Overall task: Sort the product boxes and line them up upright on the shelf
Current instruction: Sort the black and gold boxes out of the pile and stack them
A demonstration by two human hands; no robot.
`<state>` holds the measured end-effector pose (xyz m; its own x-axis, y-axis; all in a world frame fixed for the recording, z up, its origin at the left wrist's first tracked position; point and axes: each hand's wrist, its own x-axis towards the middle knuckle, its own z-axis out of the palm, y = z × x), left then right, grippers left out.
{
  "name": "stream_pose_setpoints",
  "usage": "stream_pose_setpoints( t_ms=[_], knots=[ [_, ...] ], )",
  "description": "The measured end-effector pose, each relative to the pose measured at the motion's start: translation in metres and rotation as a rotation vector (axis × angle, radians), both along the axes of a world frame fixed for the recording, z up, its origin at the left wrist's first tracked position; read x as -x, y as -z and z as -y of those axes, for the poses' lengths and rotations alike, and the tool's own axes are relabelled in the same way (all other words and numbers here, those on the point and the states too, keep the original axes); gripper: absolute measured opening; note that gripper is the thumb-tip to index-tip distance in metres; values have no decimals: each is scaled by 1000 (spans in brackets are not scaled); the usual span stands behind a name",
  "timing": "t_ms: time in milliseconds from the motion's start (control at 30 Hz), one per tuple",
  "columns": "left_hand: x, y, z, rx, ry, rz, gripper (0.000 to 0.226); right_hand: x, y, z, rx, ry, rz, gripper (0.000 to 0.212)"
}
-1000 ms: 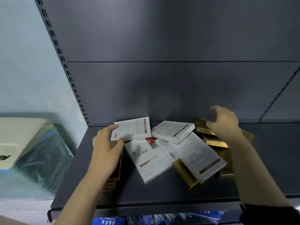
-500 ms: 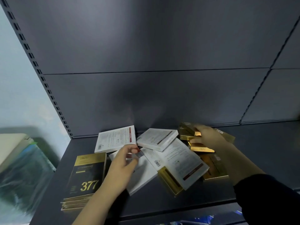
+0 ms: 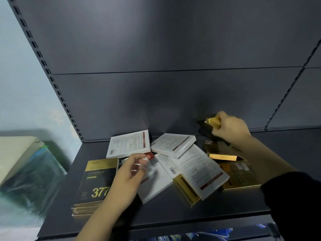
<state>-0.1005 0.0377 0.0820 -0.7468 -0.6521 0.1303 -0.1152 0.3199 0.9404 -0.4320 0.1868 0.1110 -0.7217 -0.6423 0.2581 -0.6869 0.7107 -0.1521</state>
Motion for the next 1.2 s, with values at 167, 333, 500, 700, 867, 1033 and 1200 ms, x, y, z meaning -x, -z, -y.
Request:
stream_pose_setpoints(
  t_ms=[167, 333, 500, 700, 867, 1033, 1200],
  knots=[
    [-1, -1, 10, -14, -26, 24, 32, -17, -54, 20, 624, 4, 372, 37],
    [3, -18, 14, -130, -64, -85, 32, -81, -83, 49, 650, -339, 797, 13],
    [-14, -28, 20, -279, -5, -173, 40, -145, -62, 82, 499, -549, 1049, 26],
    [-53, -11, 38, -414, -265, -242, 36, -196, -23, 112, 833, -353, 1687, 39],
    [-82, -8, 47, -517, -247, -283, 18, -233, 0, 126, 757, -376, 1634, 17],
    [-110, -13, 65, -563, -418, -420, 17, -226, 7, 137, 872, -181, 1548, 28],
    [-116, -6, 74, -546, -409, -293, 20, -229, 13, 130, 846, -97, 1506, 24]
  ],
)
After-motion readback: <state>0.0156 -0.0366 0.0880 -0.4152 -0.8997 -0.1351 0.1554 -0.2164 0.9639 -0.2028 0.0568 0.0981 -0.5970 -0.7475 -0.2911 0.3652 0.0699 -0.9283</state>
